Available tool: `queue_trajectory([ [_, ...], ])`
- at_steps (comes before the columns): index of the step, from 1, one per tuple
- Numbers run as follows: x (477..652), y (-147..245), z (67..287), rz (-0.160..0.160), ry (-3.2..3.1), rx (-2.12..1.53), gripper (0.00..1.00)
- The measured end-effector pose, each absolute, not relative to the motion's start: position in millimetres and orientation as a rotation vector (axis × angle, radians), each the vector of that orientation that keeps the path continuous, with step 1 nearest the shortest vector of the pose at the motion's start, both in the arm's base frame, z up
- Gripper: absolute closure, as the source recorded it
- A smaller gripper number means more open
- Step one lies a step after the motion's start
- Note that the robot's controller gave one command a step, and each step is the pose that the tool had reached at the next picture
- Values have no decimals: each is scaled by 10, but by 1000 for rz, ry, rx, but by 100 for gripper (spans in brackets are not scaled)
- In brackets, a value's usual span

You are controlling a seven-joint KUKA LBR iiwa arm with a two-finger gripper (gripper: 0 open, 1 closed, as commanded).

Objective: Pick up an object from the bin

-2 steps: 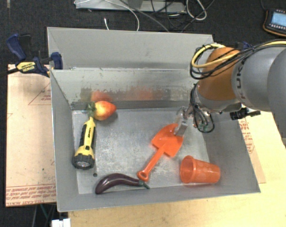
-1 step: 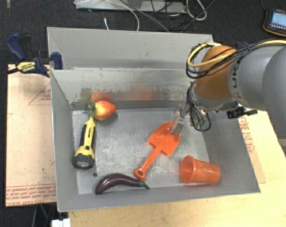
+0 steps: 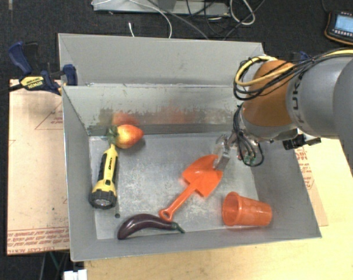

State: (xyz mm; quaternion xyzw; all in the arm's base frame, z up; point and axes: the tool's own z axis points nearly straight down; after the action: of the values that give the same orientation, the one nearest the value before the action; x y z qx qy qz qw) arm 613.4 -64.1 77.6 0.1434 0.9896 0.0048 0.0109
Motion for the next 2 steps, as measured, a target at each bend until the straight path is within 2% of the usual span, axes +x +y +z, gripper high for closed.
queue_trajectory([
  [1,6451,-941,710,12,3106,203,100],
  [2,6150,-600,711,16,3093,397,100],
])
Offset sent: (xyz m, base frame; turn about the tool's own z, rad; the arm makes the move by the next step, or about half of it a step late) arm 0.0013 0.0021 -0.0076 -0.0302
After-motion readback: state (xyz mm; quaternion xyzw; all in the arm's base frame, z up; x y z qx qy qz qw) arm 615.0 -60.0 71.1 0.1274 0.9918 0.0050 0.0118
